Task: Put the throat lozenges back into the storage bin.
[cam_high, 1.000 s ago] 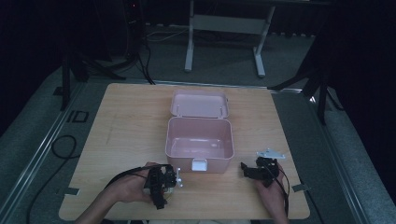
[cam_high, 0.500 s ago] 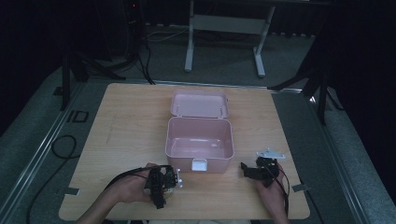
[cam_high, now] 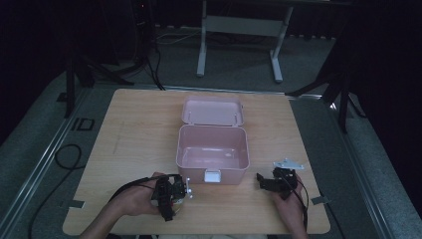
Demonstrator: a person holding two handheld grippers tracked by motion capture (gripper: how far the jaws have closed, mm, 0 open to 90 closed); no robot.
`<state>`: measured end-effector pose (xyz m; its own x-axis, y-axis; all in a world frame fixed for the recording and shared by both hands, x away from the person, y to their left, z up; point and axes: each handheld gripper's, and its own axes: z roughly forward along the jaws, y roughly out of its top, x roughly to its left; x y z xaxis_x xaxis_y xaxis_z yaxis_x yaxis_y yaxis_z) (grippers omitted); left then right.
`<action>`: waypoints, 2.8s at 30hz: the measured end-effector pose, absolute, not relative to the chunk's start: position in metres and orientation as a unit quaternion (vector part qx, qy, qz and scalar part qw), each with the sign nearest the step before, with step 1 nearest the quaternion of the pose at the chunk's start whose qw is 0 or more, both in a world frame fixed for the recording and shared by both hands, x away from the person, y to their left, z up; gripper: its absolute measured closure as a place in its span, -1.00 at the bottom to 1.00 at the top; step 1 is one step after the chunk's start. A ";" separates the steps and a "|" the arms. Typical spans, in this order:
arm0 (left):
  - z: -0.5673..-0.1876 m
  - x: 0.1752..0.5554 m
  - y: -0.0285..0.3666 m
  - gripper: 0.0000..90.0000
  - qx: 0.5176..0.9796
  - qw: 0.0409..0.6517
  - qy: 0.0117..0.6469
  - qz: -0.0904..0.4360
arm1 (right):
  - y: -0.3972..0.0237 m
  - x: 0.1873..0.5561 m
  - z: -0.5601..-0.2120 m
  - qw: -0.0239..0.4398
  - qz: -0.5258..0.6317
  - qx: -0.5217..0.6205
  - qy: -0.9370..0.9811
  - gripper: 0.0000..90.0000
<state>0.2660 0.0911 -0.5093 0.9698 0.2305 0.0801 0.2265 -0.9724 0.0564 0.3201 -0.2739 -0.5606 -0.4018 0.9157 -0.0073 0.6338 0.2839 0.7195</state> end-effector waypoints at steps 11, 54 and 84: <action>-0.495 0.264 0.098 -0.55 0.991 0.031 0.122 0.049 | -0.274 0.320 -0.561 0.216 0.325 0.502 0.771 -0.71; -0.441 0.270 0.125 -0.55 0.986 0.048 0.143 0.073 | -0.274 0.320 -0.561 0.216 0.325 0.502 0.771 -0.71; -0.407 0.283 0.130 -0.55 0.985 0.057 0.142 0.083 | -0.274 0.320 -0.561 0.217 0.326 0.502 0.771 -0.71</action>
<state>0.2831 0.1296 -0.4071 0.9459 0.2892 0.1474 0.2704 -0.9532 0.1350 0.3201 -0.2739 -0.5606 -0.4017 0.9157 -0.0072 0.6336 0.2836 0.7198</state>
